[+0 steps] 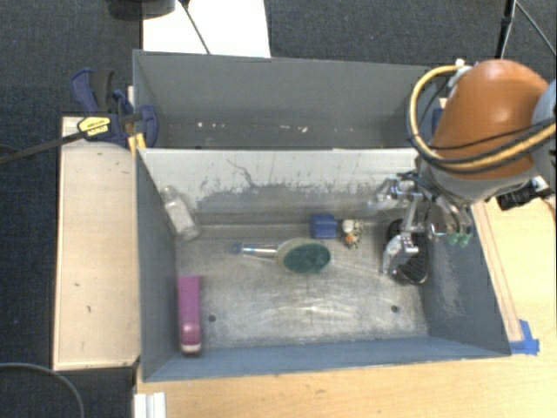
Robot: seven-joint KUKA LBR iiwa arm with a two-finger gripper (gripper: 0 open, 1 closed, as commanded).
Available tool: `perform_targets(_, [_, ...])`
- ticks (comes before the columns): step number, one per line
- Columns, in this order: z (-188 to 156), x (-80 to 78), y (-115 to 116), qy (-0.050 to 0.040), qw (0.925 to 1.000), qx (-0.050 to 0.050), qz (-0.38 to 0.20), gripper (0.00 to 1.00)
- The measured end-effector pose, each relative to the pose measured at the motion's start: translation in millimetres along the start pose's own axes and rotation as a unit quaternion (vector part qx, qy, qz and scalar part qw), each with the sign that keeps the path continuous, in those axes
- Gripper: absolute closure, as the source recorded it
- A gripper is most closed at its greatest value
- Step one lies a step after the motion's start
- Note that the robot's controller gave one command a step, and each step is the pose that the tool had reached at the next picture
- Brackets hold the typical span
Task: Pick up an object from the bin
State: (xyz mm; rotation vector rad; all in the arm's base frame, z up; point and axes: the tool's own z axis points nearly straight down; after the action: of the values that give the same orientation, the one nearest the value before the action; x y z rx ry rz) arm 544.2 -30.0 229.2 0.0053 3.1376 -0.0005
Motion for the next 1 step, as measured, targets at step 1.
perform_targets(1, [123.7,-23.6,15.2,0.0032,0.9809,-0.001,-0.194,0.0])
